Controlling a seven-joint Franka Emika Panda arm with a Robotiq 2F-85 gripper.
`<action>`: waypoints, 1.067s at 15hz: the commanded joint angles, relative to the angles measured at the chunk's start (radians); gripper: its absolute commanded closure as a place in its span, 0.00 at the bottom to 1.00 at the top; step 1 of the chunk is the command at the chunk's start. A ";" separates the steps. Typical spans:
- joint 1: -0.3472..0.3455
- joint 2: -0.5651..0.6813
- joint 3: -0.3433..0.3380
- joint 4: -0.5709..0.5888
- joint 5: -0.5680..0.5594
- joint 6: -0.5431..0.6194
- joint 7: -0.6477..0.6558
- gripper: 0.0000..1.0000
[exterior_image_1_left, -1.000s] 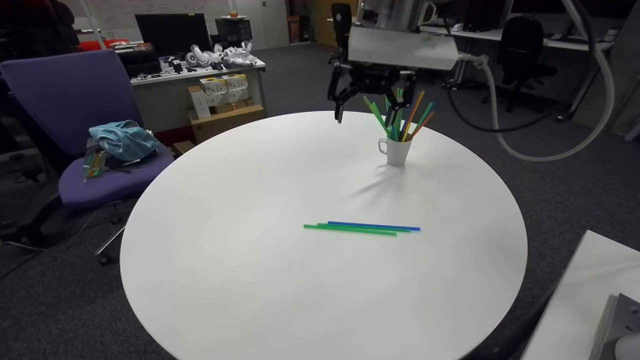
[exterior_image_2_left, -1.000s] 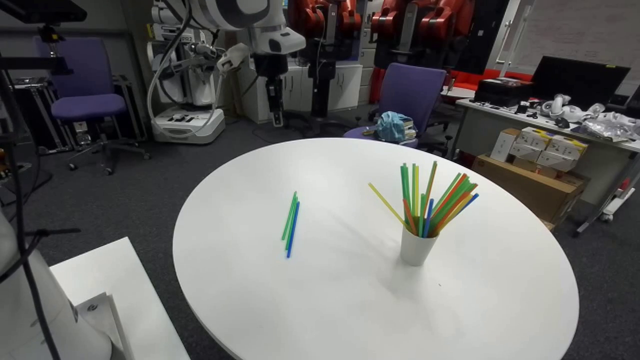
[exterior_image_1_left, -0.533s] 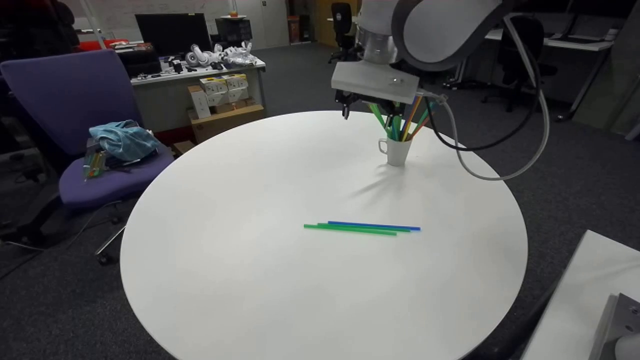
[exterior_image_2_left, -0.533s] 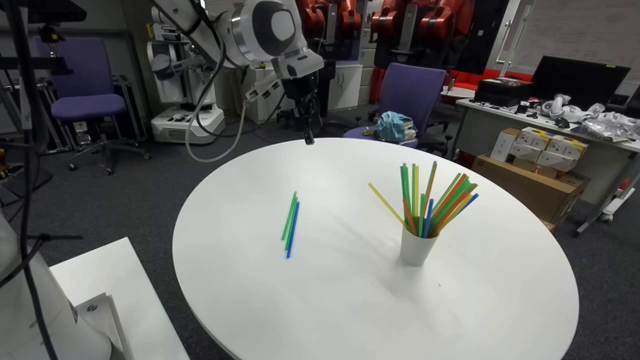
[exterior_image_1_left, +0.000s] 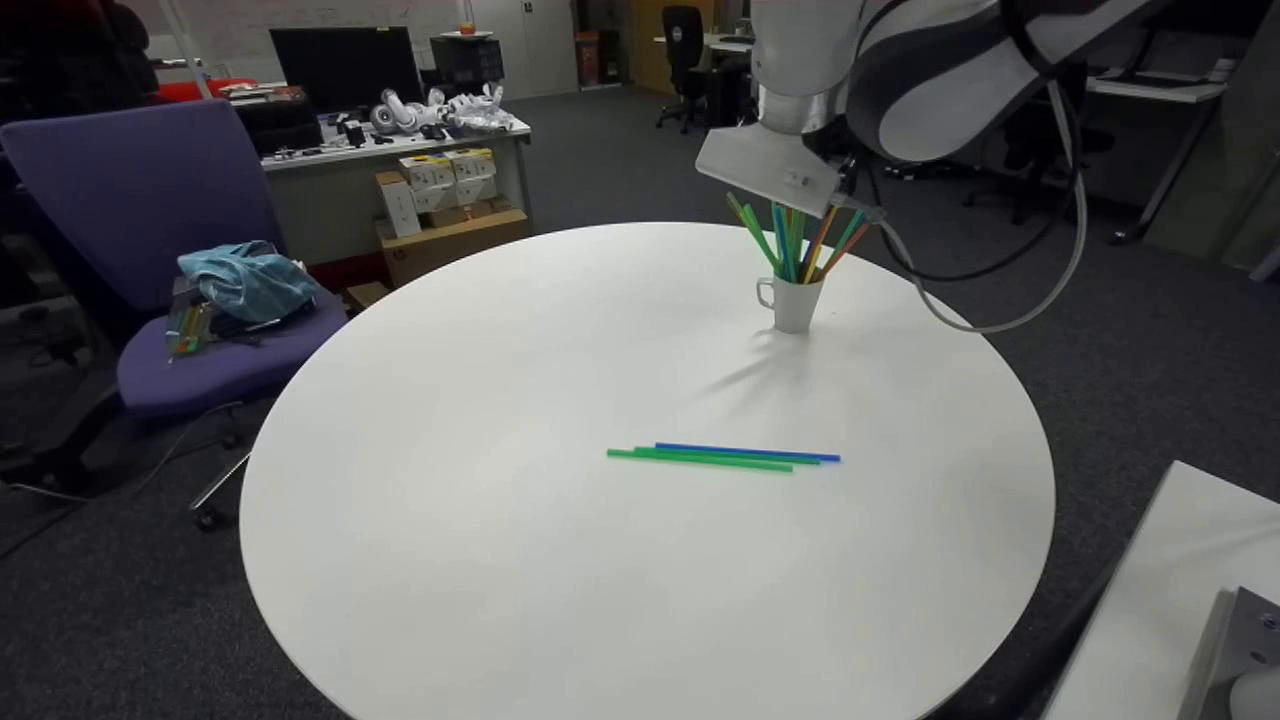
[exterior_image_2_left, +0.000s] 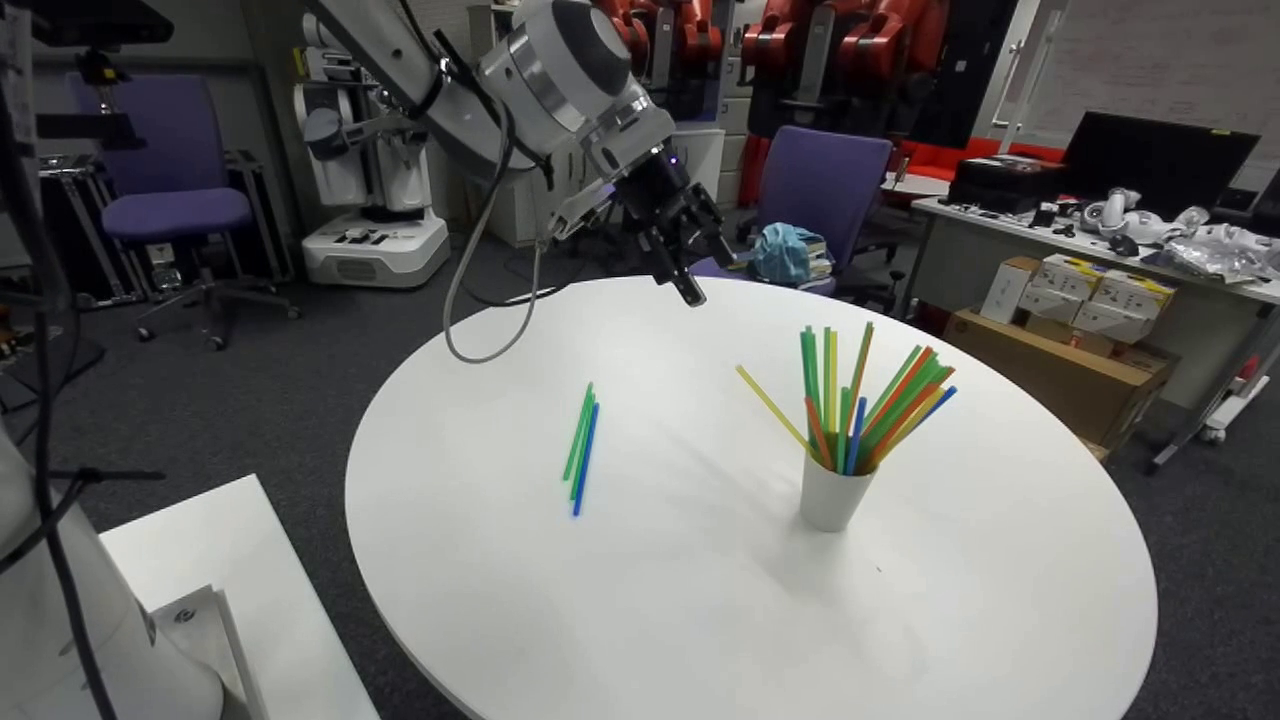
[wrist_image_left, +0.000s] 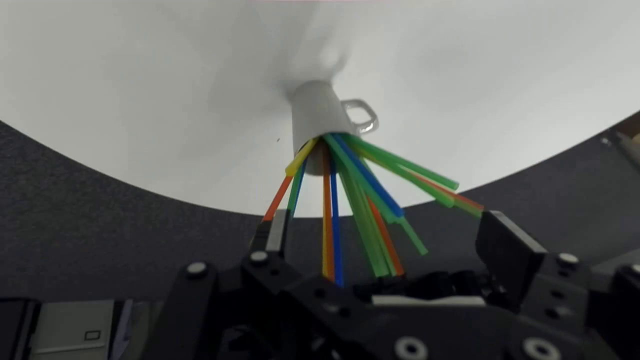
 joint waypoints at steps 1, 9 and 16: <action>0.015 0.008 0.008 0.027 -0.157 -0.152 0.225 0.00; 0.014 0.001 0.025 -0.007 -0.107 -0.187 0.200 0.00; 0.009 0.082 0.015 -0.013 -0.124 -0.146 0.203 0.00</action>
